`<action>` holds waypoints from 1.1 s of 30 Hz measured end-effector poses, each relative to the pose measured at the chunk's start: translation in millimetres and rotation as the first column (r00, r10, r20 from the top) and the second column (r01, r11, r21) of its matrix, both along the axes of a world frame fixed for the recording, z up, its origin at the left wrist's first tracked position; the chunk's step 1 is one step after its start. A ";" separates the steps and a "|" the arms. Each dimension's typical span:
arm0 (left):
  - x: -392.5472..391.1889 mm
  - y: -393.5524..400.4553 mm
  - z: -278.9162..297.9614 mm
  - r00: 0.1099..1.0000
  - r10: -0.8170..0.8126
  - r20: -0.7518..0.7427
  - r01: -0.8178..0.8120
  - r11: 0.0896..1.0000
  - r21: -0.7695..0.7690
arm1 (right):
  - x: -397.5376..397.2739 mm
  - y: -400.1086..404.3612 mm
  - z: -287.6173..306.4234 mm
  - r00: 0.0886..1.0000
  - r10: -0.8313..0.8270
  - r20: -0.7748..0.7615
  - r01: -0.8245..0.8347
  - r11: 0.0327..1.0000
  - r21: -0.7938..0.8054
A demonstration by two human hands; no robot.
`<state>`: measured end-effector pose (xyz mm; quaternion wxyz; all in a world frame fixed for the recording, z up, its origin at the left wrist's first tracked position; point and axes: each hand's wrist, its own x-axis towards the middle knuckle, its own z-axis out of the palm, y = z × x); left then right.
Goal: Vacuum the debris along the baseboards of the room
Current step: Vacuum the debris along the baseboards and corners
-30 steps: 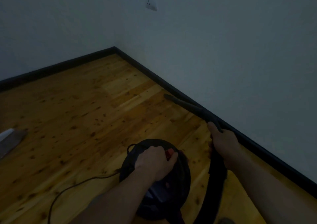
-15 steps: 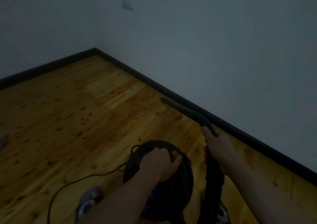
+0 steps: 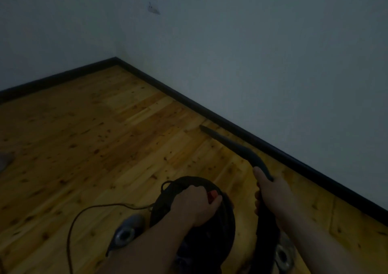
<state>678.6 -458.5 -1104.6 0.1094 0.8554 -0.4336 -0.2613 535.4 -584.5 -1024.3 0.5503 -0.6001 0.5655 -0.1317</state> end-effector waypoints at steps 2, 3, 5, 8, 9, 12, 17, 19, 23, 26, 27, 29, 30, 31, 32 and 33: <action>-9.3 -4.4 0.1 1.000 -0.015 -0.024 0.016 1.000 0.016 | -16.3 -4.2 1.0 1.000 -0.011 -0.008 0.011 1.000 0.006; -12.4 -7.1 -1.0 0.999 -0.034 -0.031 0.035 0.999 0.016 | -25.3 -7.7 0.2 1.000 -0.025 -0.009 0.025 1.000 0.017; -17.7 -12.7 -2.3 0.996 -0.080 -0.046 0.080 0.997 0.014 | -42.7 -13.2 1.9 0.998 -0.066 -0.009 0.067 0.996 0.060; -21.1 -22.0 -2.9 0.994 -0.104 -0.045 0.104 0.995 -0.001 | -55.0 -19.5 7.8 0.996 -0.086 -0.003 0.086 0.994 0.073; -22.8 -25.4 -3.6 0.994 -0.103 -0.032 0.103 0.995 -0.005 | -57.2 -20.1 9.6 0.996 -0.089 0.006 0.088 0.994 0.063; -31.1 -35.4 -2.4 0.993 -0.120 0.009 0.120 0.992 -0.026 | -64.5 -16.8 8.9 0.994 -0.106 -0.016 0.106 0.994 0.031; -45.4 -51.4 3.1 0.978 -0.196 0.069 0.198 0.980 -0.032 | -81.9 -14.9 5.3 0.986 -0.154 -0.059 0.156 0.987 0.028; -50.1 -58.0 3.1 0.976 -0.200 0.082 0.204 0.978 -0.041 | -92.8 -18.6 5.6 0.986 -0.155 -0.060 0.157 0.987 0.026; -55.0 -65.4 0.4 0.981 -0.174 0.089 0.178 0.983 -0.039 | -104.6 -26.1 6.6 0.982 -0.183 -0.046 0.184 0.982 0.034; -61.9 -72.1 1.0 0.981 -0.166 0.101 0.171 0.984 -0.040 | -109.9 -32.3 6.0 0.980 -0.193 -0.038 0.194 0.980 0.035; -62.8 -74.3 1.4 0.980 -0.168 0.104 0.173 0.984 -0.035 | -110.1 -34.3 5.2 0.981 -0.190 -0.036 0.192 0.981 0.036; -60.6 -77.6 0.3 0.980 -0.180 0.083 0.181 0.984 -0.004 | -107.4 -37.4 3.6 0.983 -0.178 -0.036 0.179 0.984 0.023; -59.5 -80.7 0.9 0.978 -0.199 0.064 0.198 0.980 0.030 | -106.5 -39.3 3.3 0.984 -0.172 -0.037 0.172 0.985 0.018; -57.2 -83.1 1.6 0.975 -0.219 0.042 0.216 0.974 0.073 | -104.2 -40.0 3.6 0.987 -0.159 -0.035 0.160 0.987 0.020; -54.2 -84.0 2.7 0.972 -0.235 0.013 0.232 0.966 0.116 | -100.4 -40.4 4.4 0.988 -0.150 -0.029 0.151 0.988 0.027; -52.7 -84.7 4.6 0.969 -0.247 -0.021 0.248 0.957 0.151 | -97.4 -40.6 5.4 0.989 -0.149 -0.021 0.150 0.988 0.043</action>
